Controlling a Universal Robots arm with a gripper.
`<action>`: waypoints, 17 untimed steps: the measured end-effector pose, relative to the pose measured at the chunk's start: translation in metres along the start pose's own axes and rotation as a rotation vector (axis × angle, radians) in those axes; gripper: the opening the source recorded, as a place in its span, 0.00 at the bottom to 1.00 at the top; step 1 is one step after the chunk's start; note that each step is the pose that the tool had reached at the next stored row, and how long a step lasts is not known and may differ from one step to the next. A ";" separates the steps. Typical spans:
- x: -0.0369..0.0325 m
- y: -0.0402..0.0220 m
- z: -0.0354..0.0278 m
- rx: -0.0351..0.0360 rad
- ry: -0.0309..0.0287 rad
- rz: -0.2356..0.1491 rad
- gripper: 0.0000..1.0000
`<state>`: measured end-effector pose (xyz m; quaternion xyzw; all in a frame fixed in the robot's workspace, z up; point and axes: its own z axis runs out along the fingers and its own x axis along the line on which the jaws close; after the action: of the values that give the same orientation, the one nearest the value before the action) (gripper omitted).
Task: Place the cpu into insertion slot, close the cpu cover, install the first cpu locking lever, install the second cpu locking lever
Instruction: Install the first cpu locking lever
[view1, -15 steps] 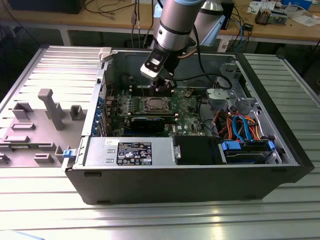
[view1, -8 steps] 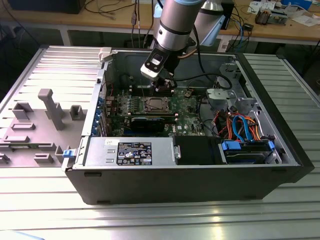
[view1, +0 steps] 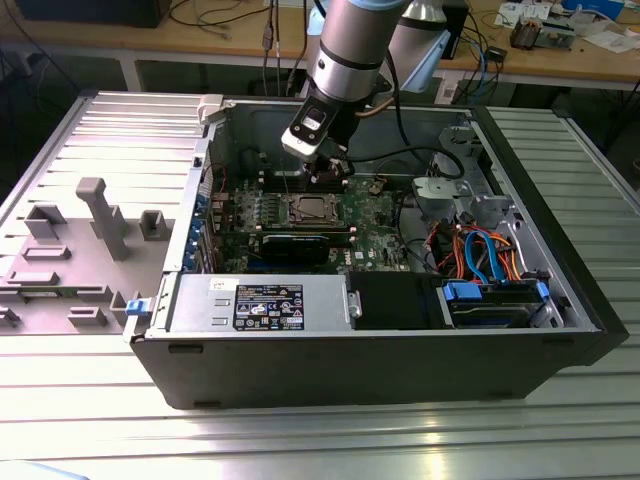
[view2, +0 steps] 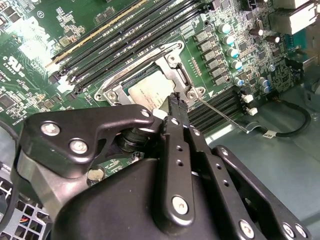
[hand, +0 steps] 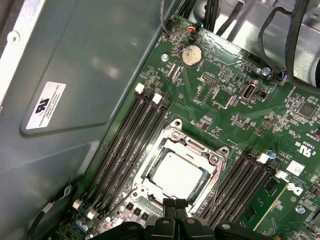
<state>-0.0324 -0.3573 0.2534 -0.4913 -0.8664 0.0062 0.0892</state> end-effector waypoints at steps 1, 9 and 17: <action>0.0000 0.0000 0.0000 0.0001 -0.0001 -0.001 0.11; 0.0000 0.0000 0.0000 0.0008 -0.0005 -0.005 0.11; 0.0000 0.0000 0.0000 0.0015 -0.0010 -0.010 0.11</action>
<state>-0.0324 -0.3574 0.2534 -0.4867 -0.8690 0.0067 0.0892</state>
